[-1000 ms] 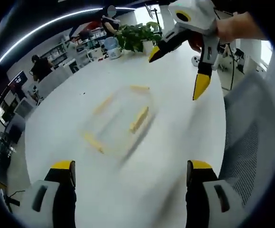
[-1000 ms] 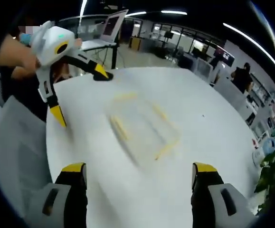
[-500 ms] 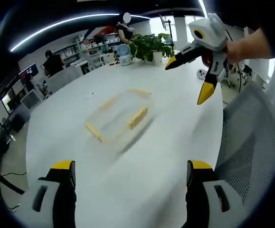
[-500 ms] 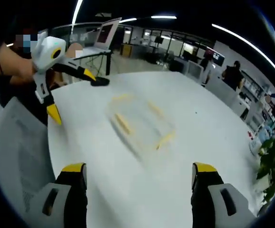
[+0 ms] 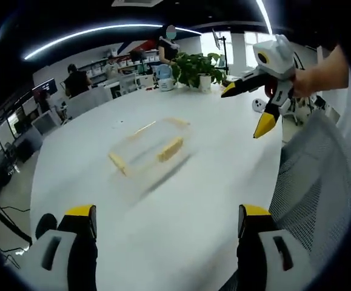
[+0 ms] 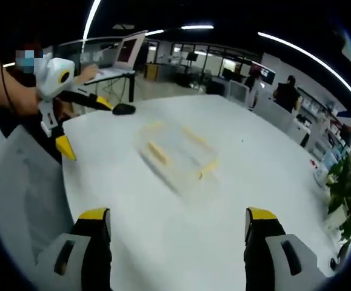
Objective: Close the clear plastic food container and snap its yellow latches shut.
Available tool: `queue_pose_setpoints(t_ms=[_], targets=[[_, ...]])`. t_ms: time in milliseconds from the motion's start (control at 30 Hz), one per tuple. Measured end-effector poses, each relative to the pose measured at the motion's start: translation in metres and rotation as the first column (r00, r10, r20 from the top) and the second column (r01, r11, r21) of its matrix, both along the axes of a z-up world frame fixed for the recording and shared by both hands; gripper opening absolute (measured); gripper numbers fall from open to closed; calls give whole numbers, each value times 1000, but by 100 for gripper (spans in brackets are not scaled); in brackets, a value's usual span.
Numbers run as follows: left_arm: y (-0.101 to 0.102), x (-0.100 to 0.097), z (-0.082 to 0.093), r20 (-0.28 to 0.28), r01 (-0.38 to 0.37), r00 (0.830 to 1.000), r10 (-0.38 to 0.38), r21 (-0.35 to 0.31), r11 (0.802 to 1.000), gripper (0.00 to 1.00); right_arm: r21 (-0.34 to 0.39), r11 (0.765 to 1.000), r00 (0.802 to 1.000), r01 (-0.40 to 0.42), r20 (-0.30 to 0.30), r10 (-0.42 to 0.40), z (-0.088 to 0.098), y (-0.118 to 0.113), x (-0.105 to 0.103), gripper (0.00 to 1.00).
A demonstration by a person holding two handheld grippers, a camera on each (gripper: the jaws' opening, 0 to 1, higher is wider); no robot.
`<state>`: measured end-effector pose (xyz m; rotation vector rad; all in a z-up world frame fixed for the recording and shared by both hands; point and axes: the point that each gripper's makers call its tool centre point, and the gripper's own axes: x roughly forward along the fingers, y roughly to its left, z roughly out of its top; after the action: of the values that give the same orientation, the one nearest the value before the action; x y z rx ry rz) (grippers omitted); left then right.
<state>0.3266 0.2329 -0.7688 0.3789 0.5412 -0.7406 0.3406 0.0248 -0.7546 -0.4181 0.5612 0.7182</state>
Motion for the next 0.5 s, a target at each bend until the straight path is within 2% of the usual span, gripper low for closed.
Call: queue_pose_setpoints(t_ms=[200, 300, 500], targets=[[1, -5, 3, 7, -14, 1000, 14, -37, 999, 99, 24, 999, 1000, 25, 4, -25, -5, -7, -10, 93], [2, -8, 2, 23, -5, 1000, 6, -25, 1000, 98, 33, 999, 1000, 25, -9, -25, -8, -9, -16, 92], [6, -16, -2, 6, -33, 999, 33, -45, 998, 97, 53, 998, 999, 33, 4, -34, -9, -14, -26, 91]])
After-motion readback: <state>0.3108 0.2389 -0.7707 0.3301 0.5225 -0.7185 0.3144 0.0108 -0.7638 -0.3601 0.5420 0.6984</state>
